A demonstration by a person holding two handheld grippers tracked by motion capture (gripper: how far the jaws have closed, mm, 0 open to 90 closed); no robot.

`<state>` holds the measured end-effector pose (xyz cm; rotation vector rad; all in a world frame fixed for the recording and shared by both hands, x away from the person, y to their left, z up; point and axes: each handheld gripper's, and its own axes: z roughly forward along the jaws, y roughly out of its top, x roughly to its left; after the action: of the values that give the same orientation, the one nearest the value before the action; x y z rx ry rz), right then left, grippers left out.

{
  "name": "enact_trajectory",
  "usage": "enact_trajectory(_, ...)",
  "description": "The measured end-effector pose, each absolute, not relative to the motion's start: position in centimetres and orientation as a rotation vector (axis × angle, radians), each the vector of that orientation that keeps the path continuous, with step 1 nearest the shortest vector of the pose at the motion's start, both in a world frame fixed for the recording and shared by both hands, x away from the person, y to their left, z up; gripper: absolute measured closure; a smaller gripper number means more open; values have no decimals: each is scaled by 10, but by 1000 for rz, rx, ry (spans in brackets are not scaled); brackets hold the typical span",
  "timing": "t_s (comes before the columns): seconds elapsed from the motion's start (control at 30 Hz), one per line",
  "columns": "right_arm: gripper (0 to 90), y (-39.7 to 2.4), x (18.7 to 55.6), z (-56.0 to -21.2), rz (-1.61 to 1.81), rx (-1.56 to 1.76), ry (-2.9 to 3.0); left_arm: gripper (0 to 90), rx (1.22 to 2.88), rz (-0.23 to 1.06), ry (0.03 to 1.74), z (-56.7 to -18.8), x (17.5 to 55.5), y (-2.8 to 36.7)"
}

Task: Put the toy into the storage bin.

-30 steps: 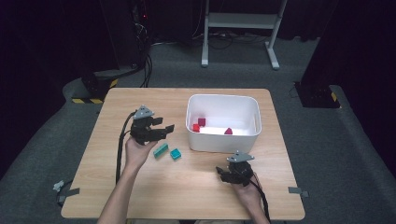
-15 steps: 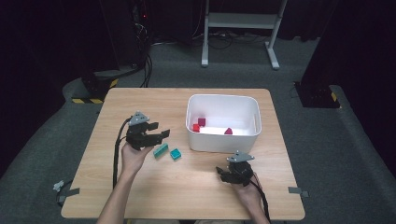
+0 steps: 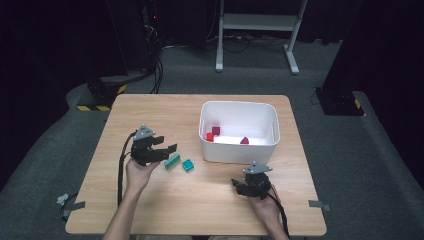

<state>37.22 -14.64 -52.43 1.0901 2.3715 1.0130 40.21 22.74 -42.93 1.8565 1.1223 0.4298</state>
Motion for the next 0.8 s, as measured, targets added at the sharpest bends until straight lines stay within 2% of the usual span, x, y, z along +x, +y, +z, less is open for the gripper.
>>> enact_trajectory(0.27,344,-147,372,-524,1013,1086,2372,342,1876,442,1151,-442,397,233)
enact_trajectory(0.8,343,-147,372,-524,1013,1086,2372,406,1926,455,1203,-473,391,235)
